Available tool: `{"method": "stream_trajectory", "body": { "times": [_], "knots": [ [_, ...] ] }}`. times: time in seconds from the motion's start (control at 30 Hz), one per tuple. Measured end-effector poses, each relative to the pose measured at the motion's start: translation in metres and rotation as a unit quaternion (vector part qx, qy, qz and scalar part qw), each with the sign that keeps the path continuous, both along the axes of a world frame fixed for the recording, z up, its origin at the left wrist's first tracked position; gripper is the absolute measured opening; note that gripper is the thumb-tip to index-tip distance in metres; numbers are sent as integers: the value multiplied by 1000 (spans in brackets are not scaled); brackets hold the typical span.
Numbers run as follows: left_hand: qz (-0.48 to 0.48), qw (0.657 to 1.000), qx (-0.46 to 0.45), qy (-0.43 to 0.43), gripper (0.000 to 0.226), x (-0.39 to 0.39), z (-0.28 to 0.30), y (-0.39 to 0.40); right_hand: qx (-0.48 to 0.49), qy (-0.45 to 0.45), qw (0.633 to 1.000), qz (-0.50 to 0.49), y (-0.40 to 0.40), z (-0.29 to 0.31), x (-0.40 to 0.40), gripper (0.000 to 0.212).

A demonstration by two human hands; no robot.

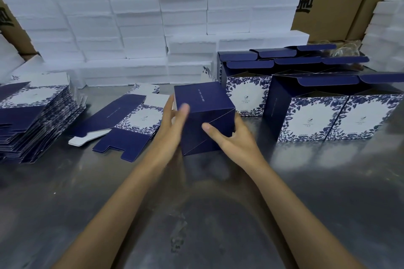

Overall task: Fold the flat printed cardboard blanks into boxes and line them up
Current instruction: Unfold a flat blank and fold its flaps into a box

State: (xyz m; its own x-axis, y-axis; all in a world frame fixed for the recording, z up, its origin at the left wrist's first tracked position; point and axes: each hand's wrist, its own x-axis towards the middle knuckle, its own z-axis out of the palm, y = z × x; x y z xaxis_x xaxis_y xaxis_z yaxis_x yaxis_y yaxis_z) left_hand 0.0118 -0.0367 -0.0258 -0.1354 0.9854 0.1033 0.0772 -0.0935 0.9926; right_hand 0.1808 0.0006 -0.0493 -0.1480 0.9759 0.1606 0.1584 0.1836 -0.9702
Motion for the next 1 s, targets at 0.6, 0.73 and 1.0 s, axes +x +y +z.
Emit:
{"method": "stream_trajectory", "body": {
  "times": [0.6,0.73,1.0],
  "knots": [
    [99,979,167,57,111,-7,24,-12,3,135,990,-46,-1,29,16,29],
    [73,984,156,40,75,2,22,-12,-2,164,986,-15,-8,42,16,63],
    [88,983,145,72,19,9,21,-15,53,120,991,4,-16,33,1,69]
  ]
}}
